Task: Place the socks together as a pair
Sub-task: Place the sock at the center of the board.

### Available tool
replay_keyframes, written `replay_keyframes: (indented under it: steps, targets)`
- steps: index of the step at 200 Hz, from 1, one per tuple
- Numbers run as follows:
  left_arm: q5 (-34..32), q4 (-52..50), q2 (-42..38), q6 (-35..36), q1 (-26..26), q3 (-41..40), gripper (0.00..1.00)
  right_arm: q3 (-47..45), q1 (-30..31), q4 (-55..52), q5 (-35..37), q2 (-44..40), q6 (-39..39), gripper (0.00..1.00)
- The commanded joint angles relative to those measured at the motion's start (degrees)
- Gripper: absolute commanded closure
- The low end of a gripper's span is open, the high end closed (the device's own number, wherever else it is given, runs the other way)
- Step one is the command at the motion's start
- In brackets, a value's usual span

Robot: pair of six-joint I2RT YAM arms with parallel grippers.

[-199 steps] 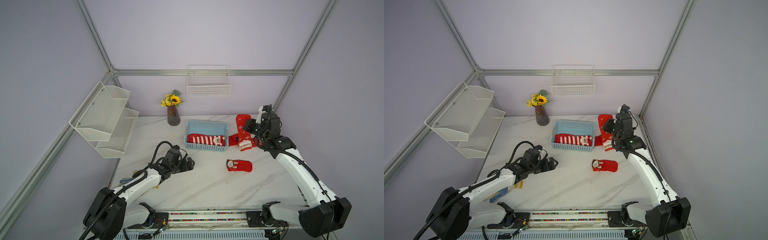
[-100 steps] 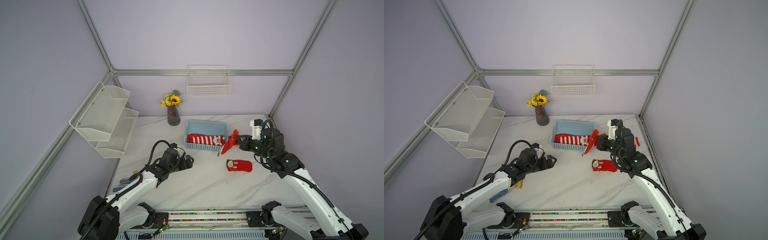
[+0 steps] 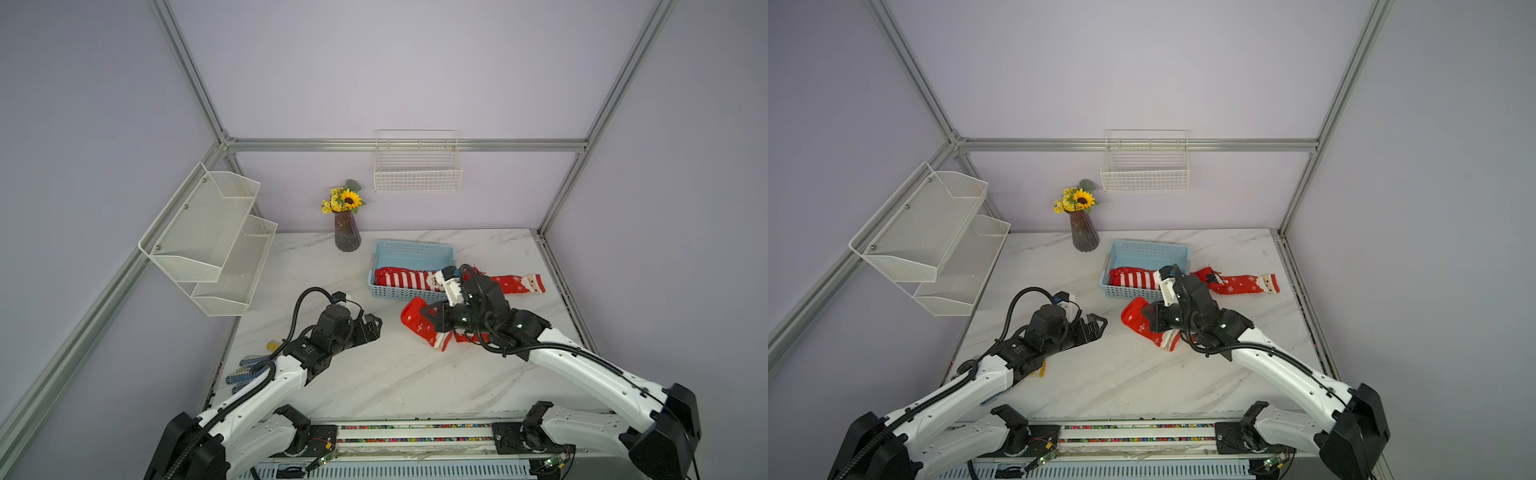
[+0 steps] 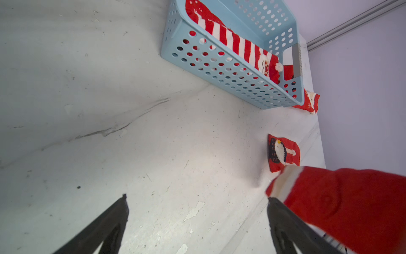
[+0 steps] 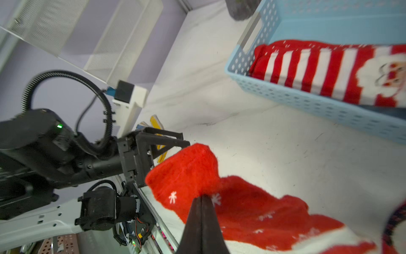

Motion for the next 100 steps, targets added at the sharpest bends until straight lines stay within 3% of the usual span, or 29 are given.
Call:
replay_keyframes:
  steps: [1, 7, 17, 32, 100]
  targets:
    - [-6.29, -3.11, -3.61, -1.01, -0.10, -1.05, 0.01, 2.57, 5.11, 5.96, 4.84, 7.13, -0.34, 1.00]
    - [-7.66, -4.23, -4.51, -1.01, -0.13, -0.98, 0.01, 3.68, 5.99, 6.25, 5.46, 9.53, -0.63, 0.93]
    - [-9.81, -6.11, -6.11, -1.01, -0.04, -0.98, 0.00, 4.84, 6.78, 7.29, 6.43, 12.16, -0.23, 0.65]
    - [-11.81, -7.81, -8.43, -0.93, 0.07, -1.22, 0.00, 5.78, 7.03, 8.00, 6.92, 13.84, 0.27, 0.45]
    - [-10.23, -8.50, -10.10, -0.54, 0.23, -1.21, 0.02, -0.42, 7.08, 4.81, 14.58, 10.99, 3.94, 0.45]
